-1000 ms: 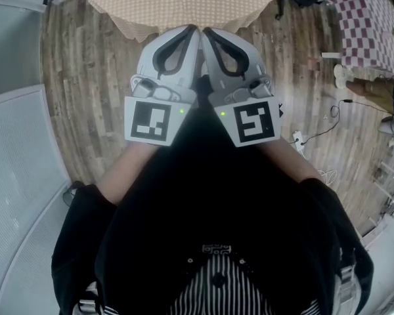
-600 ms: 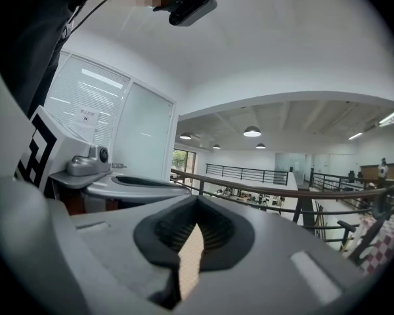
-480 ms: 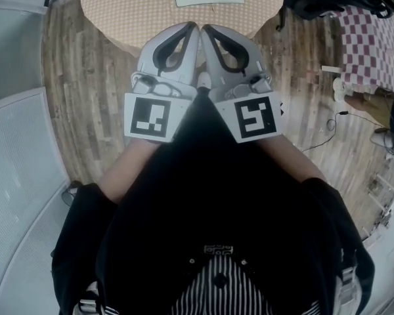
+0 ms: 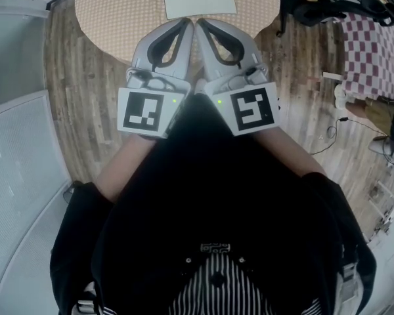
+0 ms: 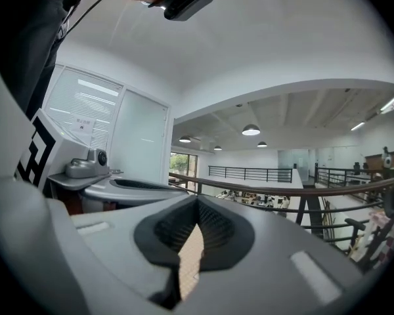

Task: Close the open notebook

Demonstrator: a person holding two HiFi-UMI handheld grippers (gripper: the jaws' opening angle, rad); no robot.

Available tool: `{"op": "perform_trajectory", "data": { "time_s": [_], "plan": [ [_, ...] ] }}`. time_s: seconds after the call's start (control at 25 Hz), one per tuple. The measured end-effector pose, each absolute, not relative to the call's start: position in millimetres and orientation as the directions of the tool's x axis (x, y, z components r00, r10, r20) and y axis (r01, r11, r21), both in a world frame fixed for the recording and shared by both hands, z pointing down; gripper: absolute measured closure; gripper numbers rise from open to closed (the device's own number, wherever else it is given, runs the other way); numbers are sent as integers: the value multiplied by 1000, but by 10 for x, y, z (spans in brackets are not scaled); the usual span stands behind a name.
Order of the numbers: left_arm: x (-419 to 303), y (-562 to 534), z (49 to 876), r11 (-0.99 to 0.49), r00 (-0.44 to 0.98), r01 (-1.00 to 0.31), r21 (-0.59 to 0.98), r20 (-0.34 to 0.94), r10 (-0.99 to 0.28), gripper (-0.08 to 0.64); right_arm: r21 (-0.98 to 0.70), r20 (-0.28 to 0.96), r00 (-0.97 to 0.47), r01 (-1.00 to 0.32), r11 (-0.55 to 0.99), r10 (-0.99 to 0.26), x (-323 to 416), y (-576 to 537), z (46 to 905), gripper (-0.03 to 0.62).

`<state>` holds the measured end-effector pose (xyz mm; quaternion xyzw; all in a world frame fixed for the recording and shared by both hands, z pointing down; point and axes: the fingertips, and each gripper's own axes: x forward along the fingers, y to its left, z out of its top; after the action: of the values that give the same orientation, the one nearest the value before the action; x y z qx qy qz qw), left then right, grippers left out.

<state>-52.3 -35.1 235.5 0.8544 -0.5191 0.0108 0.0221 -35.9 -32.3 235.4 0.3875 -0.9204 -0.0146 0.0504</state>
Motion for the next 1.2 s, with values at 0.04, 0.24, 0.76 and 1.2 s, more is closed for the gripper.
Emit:
{"op": "perform_trajectory", "data": {
  "time_s": [0.04,0.24,0.76,1.2],
  "plan": [
    [-470,-405,2363,-459,460,-888,27,47,-887,557,58,81,-695,-712,700,-714,-307,-378,2359,591],
    [-391,-509,2426,-469,470,-882,31,75,-879,555,7,95,-697,-713,701,-710,-225,-478,2440,591],
    [-112,-779,2428,-541,543,-840,49,80,-836,555,7,67,-648,-760,650,-759,54,-707,2339,591],
    [-156,-1343,2497,-590,595,-804,73,84,-800,555,-25,115,-613,-788,615,-782,15,-1264,2459,592]
  ]
}}
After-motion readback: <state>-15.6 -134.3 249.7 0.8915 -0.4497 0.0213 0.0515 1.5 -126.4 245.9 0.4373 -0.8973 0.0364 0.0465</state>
